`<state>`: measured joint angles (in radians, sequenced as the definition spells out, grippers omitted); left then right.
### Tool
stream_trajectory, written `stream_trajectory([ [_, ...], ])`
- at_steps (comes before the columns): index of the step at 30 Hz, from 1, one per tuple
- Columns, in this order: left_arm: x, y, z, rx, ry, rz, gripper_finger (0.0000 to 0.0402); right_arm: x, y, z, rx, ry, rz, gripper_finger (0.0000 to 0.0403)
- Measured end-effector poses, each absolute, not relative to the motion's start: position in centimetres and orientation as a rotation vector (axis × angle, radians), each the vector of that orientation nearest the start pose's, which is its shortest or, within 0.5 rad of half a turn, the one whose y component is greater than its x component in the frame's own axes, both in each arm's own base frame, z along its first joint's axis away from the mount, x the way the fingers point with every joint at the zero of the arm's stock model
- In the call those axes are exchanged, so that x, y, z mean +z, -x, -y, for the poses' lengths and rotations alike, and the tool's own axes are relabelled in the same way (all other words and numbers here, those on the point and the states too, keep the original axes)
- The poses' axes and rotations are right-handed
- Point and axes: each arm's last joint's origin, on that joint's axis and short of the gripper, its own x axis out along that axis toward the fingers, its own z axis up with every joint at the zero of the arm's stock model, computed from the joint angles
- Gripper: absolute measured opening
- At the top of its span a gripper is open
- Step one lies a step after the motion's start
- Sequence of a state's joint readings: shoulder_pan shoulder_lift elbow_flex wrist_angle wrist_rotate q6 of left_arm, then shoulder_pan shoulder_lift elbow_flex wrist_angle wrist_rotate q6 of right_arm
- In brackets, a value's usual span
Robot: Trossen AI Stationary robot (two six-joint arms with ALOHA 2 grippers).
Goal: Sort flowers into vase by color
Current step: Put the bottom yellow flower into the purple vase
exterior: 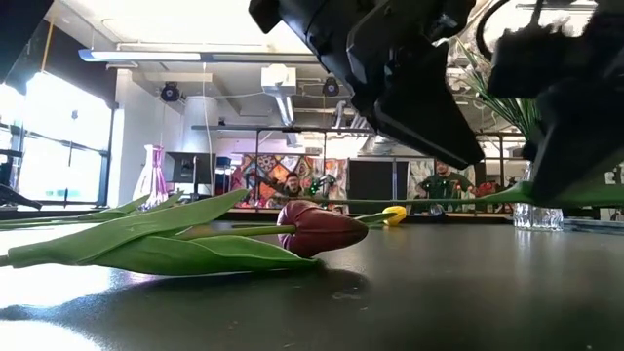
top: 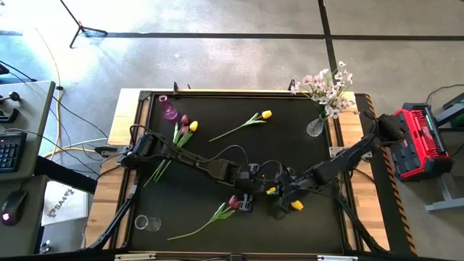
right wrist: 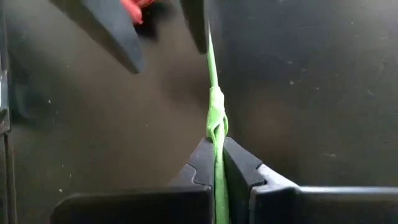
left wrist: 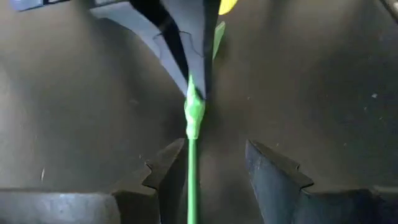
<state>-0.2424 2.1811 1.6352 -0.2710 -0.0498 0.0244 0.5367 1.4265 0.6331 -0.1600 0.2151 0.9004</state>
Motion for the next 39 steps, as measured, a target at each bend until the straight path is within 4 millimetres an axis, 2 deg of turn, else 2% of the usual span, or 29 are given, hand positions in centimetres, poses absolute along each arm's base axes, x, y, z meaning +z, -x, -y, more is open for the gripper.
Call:
stream_trajectory([
  [9,16.9,-46.0,11.1,-0.175,-0.142,-0.871,0.0156,15.5,-22.7,-11.5,-0.003,-0.413,-0.962,0.0001],
  [16,15.8,-46.5,10.9,-0.218,-0.113,-0.875,0.0156,15.5,-23.3,-10.3,-0.008,-0.414,-0.964,0.0],
  [25,15.6,-46.6,9.9,-0.214,-0.088,-0.89,0.0156,16.0,-23.7,-9.1,0.071,-0.326,-0.947,0.0],
  [34,15.7,-47.0,8.3,-0.158,-0.051,-0.885,0.0156,16.3,-23.8,-9.1,0.13,-0.268,-0.933,0.0],
  [39,15.8,-47.1,8.2,-0.186,-0.041,-0.874,0.0151,16.4,-23.7,-9.1,0.133,-0.267,-0.93,0.0],
])
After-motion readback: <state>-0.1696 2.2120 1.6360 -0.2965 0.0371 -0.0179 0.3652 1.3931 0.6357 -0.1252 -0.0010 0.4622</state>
